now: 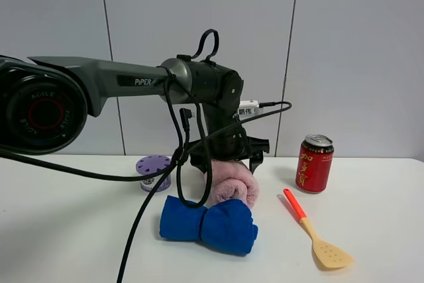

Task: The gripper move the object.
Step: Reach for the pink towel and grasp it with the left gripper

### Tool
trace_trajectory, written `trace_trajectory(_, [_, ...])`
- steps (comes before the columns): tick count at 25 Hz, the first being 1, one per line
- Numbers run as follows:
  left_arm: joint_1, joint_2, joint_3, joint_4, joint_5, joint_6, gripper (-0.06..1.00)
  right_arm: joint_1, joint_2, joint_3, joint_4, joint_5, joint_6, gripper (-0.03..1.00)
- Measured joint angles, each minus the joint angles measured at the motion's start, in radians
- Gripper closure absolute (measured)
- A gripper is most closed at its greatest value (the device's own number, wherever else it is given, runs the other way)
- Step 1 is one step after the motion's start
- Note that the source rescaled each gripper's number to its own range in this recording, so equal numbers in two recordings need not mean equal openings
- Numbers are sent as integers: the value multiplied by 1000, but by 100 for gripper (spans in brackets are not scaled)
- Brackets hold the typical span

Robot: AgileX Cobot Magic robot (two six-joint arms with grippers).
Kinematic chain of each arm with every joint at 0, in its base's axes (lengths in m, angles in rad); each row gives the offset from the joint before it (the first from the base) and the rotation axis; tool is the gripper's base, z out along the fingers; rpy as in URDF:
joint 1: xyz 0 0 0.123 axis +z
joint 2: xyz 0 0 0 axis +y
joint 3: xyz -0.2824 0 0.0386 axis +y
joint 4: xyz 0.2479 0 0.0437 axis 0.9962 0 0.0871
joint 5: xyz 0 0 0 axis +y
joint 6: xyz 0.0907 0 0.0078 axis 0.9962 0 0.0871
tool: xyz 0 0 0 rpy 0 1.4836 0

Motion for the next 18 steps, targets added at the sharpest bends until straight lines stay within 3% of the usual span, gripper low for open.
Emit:
trace_trajectory(14, [0,37,0,-3,3,94,-3,0,0,0,0,0,0,-3])
trace_trajectory(17, [-6,37,0,0,-7,126,22,0,0,0,0,0,0,-3])
trace_trajectory(18, [-8,37,0,0,-12,142,42,0,0,0,0,0,0,-3])
